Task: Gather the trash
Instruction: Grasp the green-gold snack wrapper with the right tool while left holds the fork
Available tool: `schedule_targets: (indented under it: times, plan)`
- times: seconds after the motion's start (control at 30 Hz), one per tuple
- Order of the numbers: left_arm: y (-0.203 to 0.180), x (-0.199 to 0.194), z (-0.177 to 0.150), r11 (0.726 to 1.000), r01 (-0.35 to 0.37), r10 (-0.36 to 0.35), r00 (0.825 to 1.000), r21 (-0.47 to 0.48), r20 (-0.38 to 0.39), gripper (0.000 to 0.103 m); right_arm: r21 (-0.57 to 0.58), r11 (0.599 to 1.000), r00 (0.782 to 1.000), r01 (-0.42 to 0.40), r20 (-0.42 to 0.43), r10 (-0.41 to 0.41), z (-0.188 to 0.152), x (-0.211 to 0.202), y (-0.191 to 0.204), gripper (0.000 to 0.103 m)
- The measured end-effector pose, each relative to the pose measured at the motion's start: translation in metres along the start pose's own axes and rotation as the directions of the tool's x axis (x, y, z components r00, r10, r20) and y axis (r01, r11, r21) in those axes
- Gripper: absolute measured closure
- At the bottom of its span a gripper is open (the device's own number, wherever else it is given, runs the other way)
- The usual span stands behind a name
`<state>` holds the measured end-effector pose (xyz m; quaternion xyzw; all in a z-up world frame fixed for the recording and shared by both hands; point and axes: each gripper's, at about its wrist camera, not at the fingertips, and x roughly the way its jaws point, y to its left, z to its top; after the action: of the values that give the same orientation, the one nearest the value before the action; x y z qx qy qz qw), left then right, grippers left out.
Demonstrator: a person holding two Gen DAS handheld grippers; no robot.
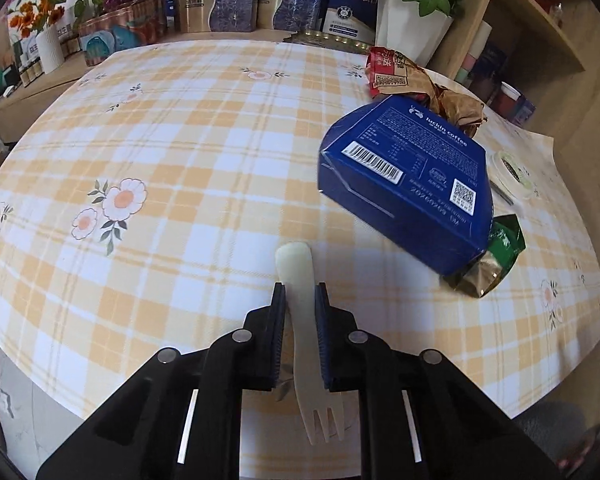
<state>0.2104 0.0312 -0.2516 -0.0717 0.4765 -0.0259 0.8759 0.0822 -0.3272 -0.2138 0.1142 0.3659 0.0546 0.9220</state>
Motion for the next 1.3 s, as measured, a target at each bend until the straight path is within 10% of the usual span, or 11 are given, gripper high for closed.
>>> schedule_targets:
  times: [0.53,0.9,1.0,1.3]
  plan:
    - [0.007,-0.048,0.002,0.979,0.2,-0.197,0.977,-0.036,0.088,0.089,-0.317,0.933,0.984,-0.17,-0.104,0.144,0.029,0.069,0.113,0.006]
    - [0.013,-0.058,-0.01,0.964,0.263,-0.258,0.963,-0.048,0.076,0.101,-0.594,0.798,0.976,-0.107,-0.215,-0.03,0.037,0.146,0.18,0.007]
    - [0.015,-0.054,-0.012,0.961,0.272,-0.269,0.961,-0.051,0.068,0.101,-0.593,0.798,0.969,-0.108,-0.241,-0.048,0.038,0.154,0.181,0.034]
    - [0.015,-0.05,-0.012,0.944,0.325,-0.323,0.945,-0.055,0.053,0.103,-0.501,0.85,0.964,-0.162,-0.263,0.029,0.041,0.133,0.167,0.039]
